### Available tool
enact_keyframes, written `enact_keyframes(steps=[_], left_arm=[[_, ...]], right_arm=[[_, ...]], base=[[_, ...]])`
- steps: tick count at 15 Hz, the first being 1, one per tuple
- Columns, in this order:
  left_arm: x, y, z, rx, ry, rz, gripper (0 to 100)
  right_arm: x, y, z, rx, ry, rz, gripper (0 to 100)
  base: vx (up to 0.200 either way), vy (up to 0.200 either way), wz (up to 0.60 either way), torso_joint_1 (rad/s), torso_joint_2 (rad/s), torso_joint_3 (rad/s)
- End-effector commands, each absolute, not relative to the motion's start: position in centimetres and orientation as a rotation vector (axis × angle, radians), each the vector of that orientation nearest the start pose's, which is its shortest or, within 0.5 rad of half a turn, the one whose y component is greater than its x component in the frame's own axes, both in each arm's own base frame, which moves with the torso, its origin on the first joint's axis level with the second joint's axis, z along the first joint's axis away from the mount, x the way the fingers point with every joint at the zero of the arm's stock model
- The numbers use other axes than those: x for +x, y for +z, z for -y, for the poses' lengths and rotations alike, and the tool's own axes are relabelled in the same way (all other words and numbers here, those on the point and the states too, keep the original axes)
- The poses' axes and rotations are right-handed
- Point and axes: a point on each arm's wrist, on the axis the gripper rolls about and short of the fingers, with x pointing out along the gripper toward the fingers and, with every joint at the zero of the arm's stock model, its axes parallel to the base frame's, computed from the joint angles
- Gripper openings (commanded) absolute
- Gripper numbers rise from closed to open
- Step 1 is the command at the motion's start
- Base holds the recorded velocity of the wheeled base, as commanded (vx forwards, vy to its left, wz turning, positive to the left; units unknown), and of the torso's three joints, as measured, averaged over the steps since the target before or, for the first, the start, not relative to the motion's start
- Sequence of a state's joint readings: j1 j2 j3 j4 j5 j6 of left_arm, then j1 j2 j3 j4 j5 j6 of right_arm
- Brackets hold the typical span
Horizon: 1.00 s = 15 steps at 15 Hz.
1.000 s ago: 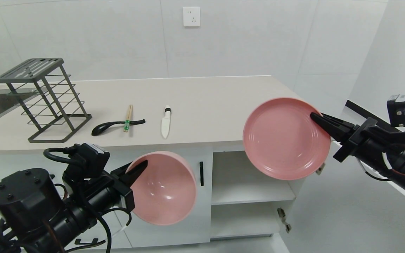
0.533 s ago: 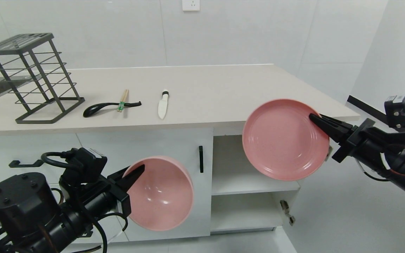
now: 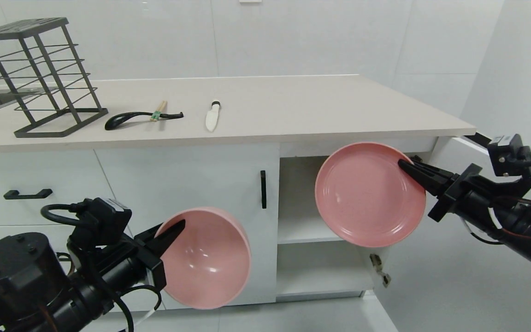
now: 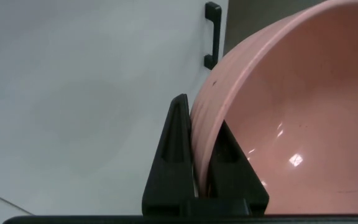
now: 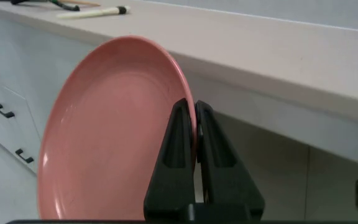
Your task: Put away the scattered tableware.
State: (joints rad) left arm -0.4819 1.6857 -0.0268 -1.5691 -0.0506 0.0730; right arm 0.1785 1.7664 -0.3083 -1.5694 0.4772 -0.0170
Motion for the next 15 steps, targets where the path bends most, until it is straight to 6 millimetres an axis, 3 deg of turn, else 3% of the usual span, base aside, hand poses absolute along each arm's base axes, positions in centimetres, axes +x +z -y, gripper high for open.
enact_keyframes(steps=[1,4,9,15], left_arm=[[17.4,10.8,9.0,0.08,-0.527,-0.07,0],[17.5,10.9,8.8,0.062,-0.511,-0.072,0],[17.3,11.4,8.5,0.038,-0.504,-0.054,0],[16.4,11.0,9.0,0.029,-0.549,-0.077,0]], right_arm=[[25.4,12.6,-5.5,-0.027,0.651,0.065,0],[26.4,10.7,-5.4,-0.016,0.64,-0.008,0],[26.8,9.9,-5.5,-0.011,0.641,-0.036,0],[27.4,7.4,-5.7,0.002,0.646,-0.128,0]], base=[[0.0,0.0,0.0,-0.159,0.26,0.11],[0.0,0.0,0.0,-0.054,0.27,0.066],[0.0,0.0,0.0,-0.002,0.05,0.013],[0.167,0.0,0.0,-0.003,0.01,0.038]])
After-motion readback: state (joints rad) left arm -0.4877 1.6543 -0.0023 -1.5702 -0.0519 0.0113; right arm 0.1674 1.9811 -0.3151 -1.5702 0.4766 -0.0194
